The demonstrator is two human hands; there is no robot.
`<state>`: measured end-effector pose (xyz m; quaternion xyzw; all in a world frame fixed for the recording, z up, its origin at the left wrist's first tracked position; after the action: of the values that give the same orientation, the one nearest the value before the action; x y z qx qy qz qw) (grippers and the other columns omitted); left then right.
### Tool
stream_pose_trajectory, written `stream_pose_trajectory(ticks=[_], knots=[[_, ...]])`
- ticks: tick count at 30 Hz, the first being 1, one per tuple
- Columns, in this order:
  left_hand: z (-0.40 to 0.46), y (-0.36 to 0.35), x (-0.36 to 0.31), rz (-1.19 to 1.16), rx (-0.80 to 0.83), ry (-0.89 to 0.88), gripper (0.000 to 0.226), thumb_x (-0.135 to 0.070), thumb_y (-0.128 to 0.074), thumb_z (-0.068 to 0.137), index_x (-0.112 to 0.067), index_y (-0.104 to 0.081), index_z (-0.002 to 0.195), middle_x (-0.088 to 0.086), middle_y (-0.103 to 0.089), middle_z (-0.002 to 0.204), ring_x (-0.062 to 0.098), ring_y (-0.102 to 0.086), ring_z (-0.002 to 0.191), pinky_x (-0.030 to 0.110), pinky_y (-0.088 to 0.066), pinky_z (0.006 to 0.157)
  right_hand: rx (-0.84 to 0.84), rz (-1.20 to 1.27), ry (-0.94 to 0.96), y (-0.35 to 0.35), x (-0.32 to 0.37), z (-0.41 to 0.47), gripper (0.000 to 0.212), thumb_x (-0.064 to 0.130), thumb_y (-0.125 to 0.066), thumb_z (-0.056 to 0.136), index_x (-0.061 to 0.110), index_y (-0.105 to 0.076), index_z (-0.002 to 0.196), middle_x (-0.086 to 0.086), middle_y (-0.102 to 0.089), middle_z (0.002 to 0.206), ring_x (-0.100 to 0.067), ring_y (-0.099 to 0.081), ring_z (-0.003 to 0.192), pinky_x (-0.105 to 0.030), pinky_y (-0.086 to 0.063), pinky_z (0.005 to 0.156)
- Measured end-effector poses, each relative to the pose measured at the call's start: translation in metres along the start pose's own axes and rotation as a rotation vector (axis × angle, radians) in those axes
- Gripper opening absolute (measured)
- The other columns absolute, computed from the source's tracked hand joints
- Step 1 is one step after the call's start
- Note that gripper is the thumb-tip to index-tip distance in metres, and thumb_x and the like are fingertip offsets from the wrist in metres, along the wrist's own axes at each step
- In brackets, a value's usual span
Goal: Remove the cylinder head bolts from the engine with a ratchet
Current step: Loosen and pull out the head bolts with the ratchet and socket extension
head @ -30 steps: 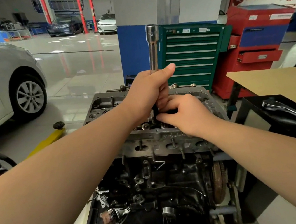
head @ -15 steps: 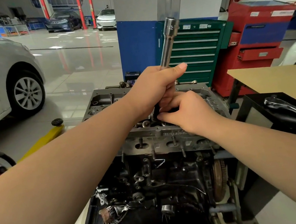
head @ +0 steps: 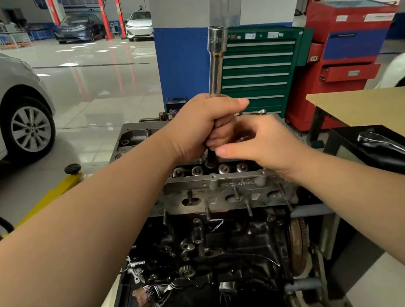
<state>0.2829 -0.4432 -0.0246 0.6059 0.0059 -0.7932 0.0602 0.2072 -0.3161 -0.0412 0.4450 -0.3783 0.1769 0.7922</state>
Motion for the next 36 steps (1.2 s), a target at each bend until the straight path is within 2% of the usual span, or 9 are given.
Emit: stream_pose_trajectory(ticks=[3,6,12,17,19,23,26,32,36], knots=[[-0.002,-0.001,0.001,-0.035,-0.004,0.008,0.045,-0.034,-0.066,0.091,-0.016,-0.043,0.056,0.0,-0.031,0.041,0.017,-0.023,0.037,0.026,-0.022,0.045,0.091,0.143,0.104,0.023,0.03,0.007,0.071,0.02,-0.08,0.084,0.025,-0.048,0.147,0.002,-0.064,0.137,-0.011,-0.062,0.126,-0.043,-0.047,0.113],[-0.003,-0.002,-0.002,-0.036,0.05,0.018,0.049,-0.03,-0.063,0.094,-0.02,-0.039,0.053,-0.001,-0.03,0.042,0.017,-0.021,0.038,0.025,-0.022,0.045,0.138,0.217,0.252,0.043,0.068,0.024,0.059,0.009,-0.062,0.097,0.022,-0.041,0.151,-0.002,-0.068,0.134,-0.015,-0.061,0.13,-0.038,-0.049,0.11],[-0.014,0.005,-0.015,0.231,-0.131,0.01,0.026,-0.037,-0.069,0.095,-0.017,-0.063,0.079,0.007,-0.063,0.069,0.024,-0.059,0.063,0.035,-0.051,0.065,-0.113,0.227,0.215,0.036,0.091,0.034,0.017,0.001,-0.07,0.094,0.011,-0.064,0.108,-0.01,-0.077,0.092,-0.031,-0.076,0.09,-0.046,-0.063,0.083],[-0.049,0.024,-0.009,0.366,-0.499,-0.232,0.031,-0.037,-0.09,0.077,-0.017,-0.072,0.091,0.013,-0.074,0.089,0.026,-0.073,0.08,0.052,-0.064,0.083,-0.475,0.137,0.227,0.021,0.077,0.031,0.036,0.037,-0.091,0.075,0.02,-0.06,0.084,-0.003,-0.066,0.079,-0.015,-0.065,0.07,-0.04,-0.059,0.06],[-0.055,0.021,-0.007,0.335,-0.536,-0.271,0.025,-0.032,-0.09,0.079,-0.015,-0.074,0.091,0.01,-0.075,0.085,0.023,-0.075,0.078,0.051,-0.065,0.079,-0.449,0.197,0.258,0.011,0.073,0.03,0.03,0.039,-0.085,0.081,0.021,-0.065,0.095,-0.004,-0.072,0.087,-0.015,-0.072,0.079,-0.03,-0.059,0.065],[-0.05,0.022,-0.008,0.452,-0.515,-0.244,0.016,-0.035,-0.079,0.085,-0.021,-0.075,0.092,0.002,-0.078,0.09,0.022,-0.077,0.085,0.051,-0.064,0.083,-0.244,0.282,0.232,0.003,0.055,0.025,0.019,0.022,-0.058,0.106,0.016,-0.07,0.118,-0.006,-0.076,0.1,-0.023,-0.074,0.099,-0.046,-0.06,0.094],[-0.056,0.022,0.001,0.272,-0.453,-0.218,0.01,-0.03,-0.074,0.094,-0.027,-0.079,0.102,-0.001,-0.08,0.102,0.017,-0.077,0.098,0.043,-0.064,0.088,-0.224,0.277,0.24,0.005,0.05,0.023,0.021,0.009,-0.061,0.102,0.011,-0.07,0.12,-0.005,-0.078,0.105,-0.019,-0.074,0.105,-0.04,-0.058,0.099],[-0.064,0.018,0.006,0.289,-0.539,-0.26,0.031,-0.025,-0.09,0.082,-0.019,-0.079,0.111,0.006,-0.078,0.098,0.026,-0.074,0.093,0.047,-0.062,0.089,-0.327,0.419,0.218,-0.02,0.041,0.031,0.028,0.036,-0.086,0.079,0.026,-0.069,0.098,-0.005,-0.074,0.098,-0.023,-0.073,0.092,-0.044,-0.061,0.079],[-0.062,0.017,0.01,0.279,-0.614,-0.284,0.03,-0.017,-0.089,0.081,-0.015,-0.079,0.109,0.005,-0.078,0.092,0.023,-0.075,0.088,0.042,-0.063,0.086,-0.004,0.843,0.099,-0.033,0.018,0.03,0.035,0.044,-0.068,0.092,0.019,-0.075,0.115,-0.013,-0.07,0.122,-0.032,-0.065,0.121,-0.052,-0.051,0.107]])
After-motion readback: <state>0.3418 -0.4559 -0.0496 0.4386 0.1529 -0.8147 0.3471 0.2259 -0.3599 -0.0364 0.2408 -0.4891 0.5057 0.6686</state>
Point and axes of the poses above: each hand's wrist, its own z-axis towards the middle knuckle, its own y-axis out of the back of the hand, x = y × z, the point moved 3 cm from there along z, towards the middle knuckle
